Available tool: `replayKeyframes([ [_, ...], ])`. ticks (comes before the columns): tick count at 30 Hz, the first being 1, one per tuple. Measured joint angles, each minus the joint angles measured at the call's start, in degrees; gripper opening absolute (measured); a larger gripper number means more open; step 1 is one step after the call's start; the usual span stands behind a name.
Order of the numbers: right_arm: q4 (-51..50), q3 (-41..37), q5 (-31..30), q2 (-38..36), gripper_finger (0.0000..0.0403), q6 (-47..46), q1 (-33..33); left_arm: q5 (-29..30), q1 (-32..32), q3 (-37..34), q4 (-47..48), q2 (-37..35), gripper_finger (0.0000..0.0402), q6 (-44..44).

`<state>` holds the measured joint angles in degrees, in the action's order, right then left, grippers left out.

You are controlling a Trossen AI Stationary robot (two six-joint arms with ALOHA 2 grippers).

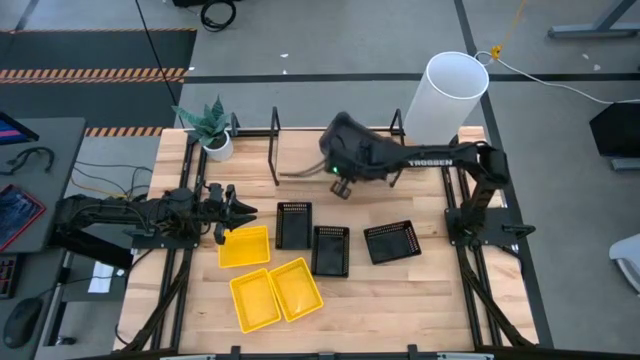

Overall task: Stack baskets on shelf by color
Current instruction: Put the stacked gray bins on the shelf

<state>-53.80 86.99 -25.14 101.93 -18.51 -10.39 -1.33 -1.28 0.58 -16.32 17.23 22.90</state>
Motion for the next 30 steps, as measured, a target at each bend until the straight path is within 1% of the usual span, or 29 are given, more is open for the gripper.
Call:
replayKeyframes([
  [4, -0.29, 0.81, 3.94, 0.28, 0.0019, -2.78, -3.42, 0.00, 0.00, 0.00, 0.00, 0.00, 0.0117, 0.00],
  [13, -0.23, -1.33, 3.45, 0.28, 0.0019, -9.41, -6.93, 0.00, 0.00, 0.00, 0.01, 0.00, 0.0117, -0.01],
  [16, 0.42, -1.33, 1.45, 0.28, 0.0019, -11.66, -7.31, -0.01, 0.02, 0.00, 0.02, 0.00, 0.0117, -0.02],
  [22, 0.69, -1.33, 0.76, 0.28, 0.0020, -19.75, -8.34, -0.01, 0.02, -0.02, 0.02, 0.00, 0.0117, 0.02],
  [26, 1.69, -1.33, 2.48, 0.28, 0.0020, -23.82, -8.66, -0.01, 0.00, -0.01, 0.02, 0.00, 0.0117, 0.02],
  [30, 6.21, -1.39, 5.23, 0.28, 0.0020, -23.61, -9.73, 0.00, 0.01, 0.00, 0.02, 0.00, 0.0117, 0.02],
])
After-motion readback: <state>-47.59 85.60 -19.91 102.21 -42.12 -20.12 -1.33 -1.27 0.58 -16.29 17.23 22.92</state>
